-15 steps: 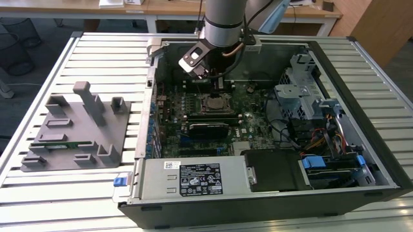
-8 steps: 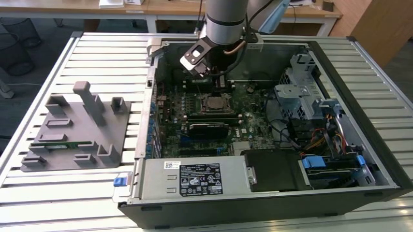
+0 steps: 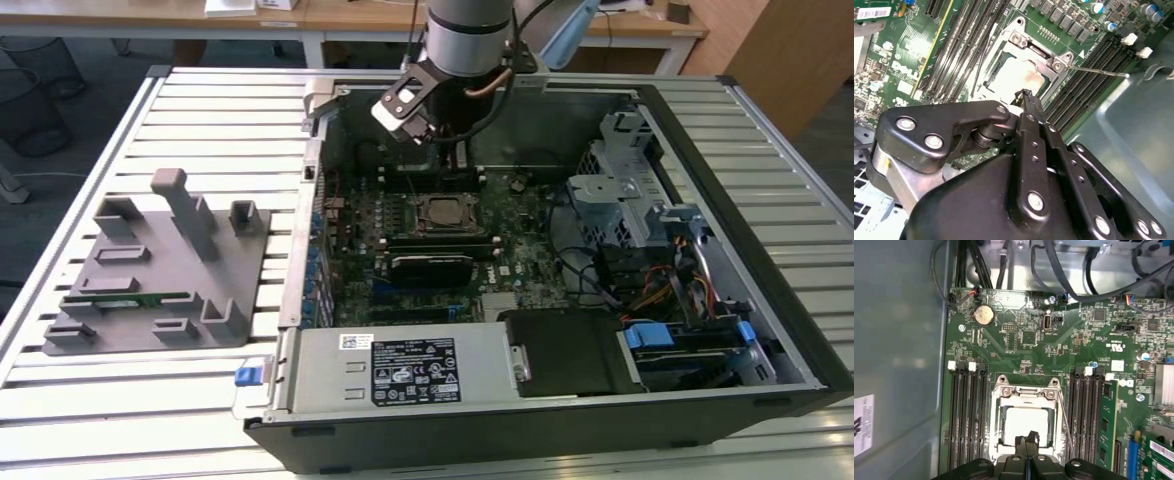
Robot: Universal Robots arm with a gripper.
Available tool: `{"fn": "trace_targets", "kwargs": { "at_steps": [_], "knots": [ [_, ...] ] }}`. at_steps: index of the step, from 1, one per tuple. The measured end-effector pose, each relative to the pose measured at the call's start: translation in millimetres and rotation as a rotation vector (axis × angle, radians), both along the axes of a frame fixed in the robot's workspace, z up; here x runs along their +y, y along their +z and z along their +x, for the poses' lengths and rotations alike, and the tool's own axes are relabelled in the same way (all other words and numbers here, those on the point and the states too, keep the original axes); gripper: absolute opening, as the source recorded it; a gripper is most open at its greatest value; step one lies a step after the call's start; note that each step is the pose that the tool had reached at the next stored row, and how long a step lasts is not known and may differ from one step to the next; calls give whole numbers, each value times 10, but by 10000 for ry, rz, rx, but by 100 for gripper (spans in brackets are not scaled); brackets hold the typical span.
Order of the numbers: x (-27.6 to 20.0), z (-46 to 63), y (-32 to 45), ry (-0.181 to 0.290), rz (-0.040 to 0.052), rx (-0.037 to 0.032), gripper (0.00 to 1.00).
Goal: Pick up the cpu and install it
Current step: 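Install the first cpu locking lever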
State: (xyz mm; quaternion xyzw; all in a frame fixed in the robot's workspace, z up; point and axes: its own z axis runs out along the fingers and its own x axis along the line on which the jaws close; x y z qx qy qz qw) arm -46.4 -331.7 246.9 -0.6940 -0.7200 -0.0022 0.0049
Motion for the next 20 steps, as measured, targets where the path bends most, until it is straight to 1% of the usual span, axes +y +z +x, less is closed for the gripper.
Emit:
{"fn": "trace_targets", "kwargs": {
  "at_steps": [5, 10, 12, 13, 15, 20],
  "knots": [
    [0, 0, 135, 0, -1, 0, 11],
    [0, 0, 332, -1, 0, 0, 11],
    [0, 0, 398, 0, -2, 1, 11],
    [0, 0, 418, 1, -2, 1, 11],
    [0, -2, 425, 96, 0, 1, 11],
    [0, -2, 424, 994, -2, 1, 11]
  ]
}}
